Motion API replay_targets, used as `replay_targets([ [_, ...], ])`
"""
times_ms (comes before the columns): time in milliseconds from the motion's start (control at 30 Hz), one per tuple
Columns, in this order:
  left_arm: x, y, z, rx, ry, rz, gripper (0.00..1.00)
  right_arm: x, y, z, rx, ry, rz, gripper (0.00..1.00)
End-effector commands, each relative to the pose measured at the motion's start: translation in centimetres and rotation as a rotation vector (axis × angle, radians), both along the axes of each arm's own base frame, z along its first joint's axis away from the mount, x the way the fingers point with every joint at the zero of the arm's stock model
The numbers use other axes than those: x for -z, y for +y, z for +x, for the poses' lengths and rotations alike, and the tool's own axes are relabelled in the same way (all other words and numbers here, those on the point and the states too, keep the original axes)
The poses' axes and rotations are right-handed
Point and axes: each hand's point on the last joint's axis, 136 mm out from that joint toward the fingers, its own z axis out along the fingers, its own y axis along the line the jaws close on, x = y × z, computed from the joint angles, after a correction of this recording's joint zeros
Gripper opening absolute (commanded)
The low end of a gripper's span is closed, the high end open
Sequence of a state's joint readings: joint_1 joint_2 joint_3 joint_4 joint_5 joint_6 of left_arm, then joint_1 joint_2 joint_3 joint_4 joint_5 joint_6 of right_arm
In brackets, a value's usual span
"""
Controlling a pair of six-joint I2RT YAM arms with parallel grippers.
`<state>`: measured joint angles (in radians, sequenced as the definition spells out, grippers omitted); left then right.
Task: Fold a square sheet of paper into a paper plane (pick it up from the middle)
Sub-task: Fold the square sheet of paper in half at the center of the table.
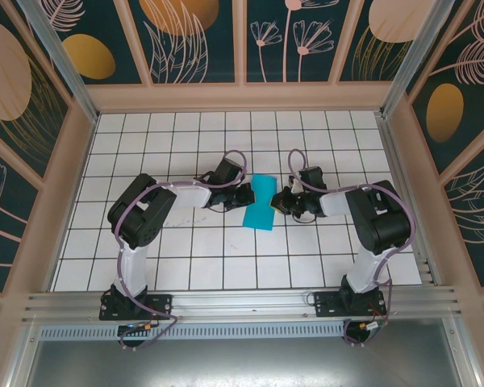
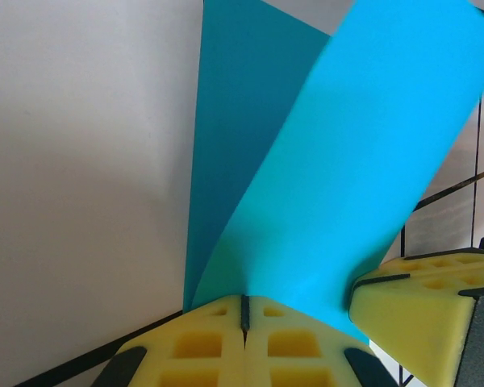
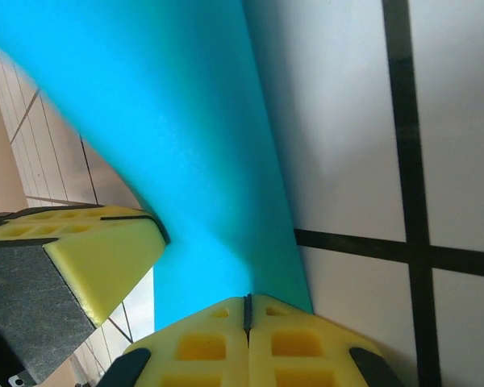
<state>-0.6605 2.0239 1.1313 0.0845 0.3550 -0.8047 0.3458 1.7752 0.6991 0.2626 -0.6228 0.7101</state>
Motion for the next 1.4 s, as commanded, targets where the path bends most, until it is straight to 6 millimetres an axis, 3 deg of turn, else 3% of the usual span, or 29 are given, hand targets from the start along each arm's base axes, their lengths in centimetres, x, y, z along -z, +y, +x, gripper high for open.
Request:
replay_targets([
  [0, 4.4, 2.2, -1.6, -0.009, 0.084, 0.14, 0.0, -0.7, -0.3, 0.4, 0.004, -0.015, -0.024, 0.0],
  [100, 4.4, 2.3, -1.6, -0.011, 0.081, 0.143, 0.0, -3.4, 0.1, 1.9, -0.002, -0.082, 0.001, 0.0],
  [200, 4.4, 2.2, -1.6, -0.011, 0.082, 0.139, 0.0, -4.5, 0.5, 2.9, -0.012, -0.108, 0.031, 0.0],
  [433, 4.4, 2.2, -1.6, -0.01, 0.08, 0.142, 0.0, -2.5, 0.0, 3.8, 0.002, -0.076, 0.017, 0.0],
  [667, 4.4, 2.2, -1.6, -0.008, 0.081, 0.142, 0.0, 1.4, -1.5, 3.1, 0.038, 0.017, -0.065, 0.0],
  [733, 4.5, 2.2, -1.7, -0.008, 0.084, 0.142, 0.0, 1.5, -1.5, 3.1, 0.037, 0.028, -0.069, 0.0],
  [933, 4.5, 2.2, -1.6, -0.006, 0.082, 0.145, 0.0, -3.6, -0.6, 4.9, 0.02, -0.073, -0.008, 0.0],
  [1033, 4.5, 2.2, -1.6, -0.008, 0.082, 0.143, 0.0, -4.8, -0.6, 5.9, 0.02, -0.1, 0.028, 0.0],
  [1167, 4.5, 2.2, -1.6, -0.004, 0.083, 0.143, 0.0, -3.8, -0.6, 6.6, 0.019, -0.079, 0.029, 0.0],
  [1367, 4.4, 2.2, -1.6, -0.006, 0.082, 0.144, 0.0, -0.7, -1.0, 6.1, 0.026, -0.016, -0.009, 0.0],
])
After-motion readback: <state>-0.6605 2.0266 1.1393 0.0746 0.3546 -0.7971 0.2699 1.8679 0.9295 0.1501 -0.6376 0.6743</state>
